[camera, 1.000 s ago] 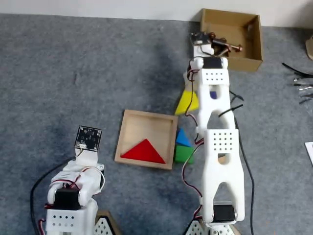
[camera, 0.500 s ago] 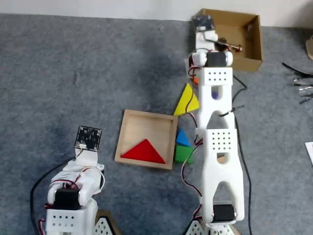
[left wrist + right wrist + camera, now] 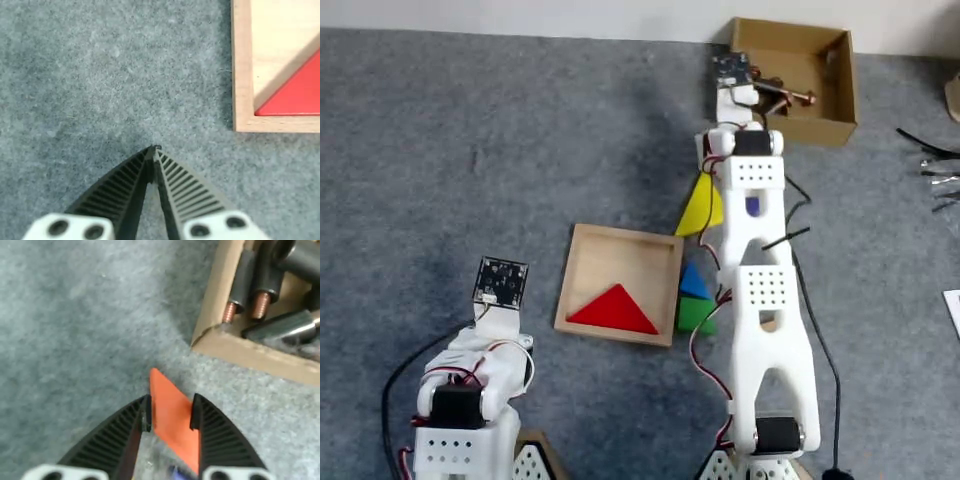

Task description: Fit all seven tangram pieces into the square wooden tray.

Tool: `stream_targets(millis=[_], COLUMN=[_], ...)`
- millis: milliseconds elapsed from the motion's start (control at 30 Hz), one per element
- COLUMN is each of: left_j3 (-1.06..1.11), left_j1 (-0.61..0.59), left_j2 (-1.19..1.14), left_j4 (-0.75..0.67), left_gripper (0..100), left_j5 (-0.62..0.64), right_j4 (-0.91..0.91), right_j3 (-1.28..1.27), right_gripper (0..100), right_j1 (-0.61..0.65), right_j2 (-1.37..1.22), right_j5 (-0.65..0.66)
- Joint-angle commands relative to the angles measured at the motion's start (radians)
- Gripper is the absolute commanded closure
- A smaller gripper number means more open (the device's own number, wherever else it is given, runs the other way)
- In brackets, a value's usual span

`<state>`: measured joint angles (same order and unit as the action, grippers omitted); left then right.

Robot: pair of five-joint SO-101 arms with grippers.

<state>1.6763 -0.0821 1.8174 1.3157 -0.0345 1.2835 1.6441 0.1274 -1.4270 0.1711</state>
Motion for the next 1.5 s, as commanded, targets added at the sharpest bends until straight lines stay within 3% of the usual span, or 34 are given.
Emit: stream_targets(millis=[0, 733, 900, 1200, 1467], left_j3=[0.019, 0.019, 0.019, 0.019, 0.019], left_j1=[-0.01, -0.01, -0.01, -0.01, -0.01], left_j2=[0.005, 0.005, 0.005, 0.005, 0.005], left_j4=[0.003, 0.003, 0.003, 0.003, 0.003], left_gripper=[99, 99, 99, 99, 99], left_j5=[-0.009, -0.009, -0.009, -0.009, -0.009], right_j4=[0.019, 0.458, 0.473, 0.472, 0.472], right_j3=[0.079, 0.087, 0.087, 0.088, 0.088], right_gripper=[86.8, 86.8, 86.8, 86.9, 95.7], right_j1=[-0.021, -0.008, -0.008, -0.012, -0.012], right_j2=[0.005, 0.002, 0.004, 0.042, 0.097], right_j5=[-0.008, 0.002, 0.074, 0.083, 0.084])
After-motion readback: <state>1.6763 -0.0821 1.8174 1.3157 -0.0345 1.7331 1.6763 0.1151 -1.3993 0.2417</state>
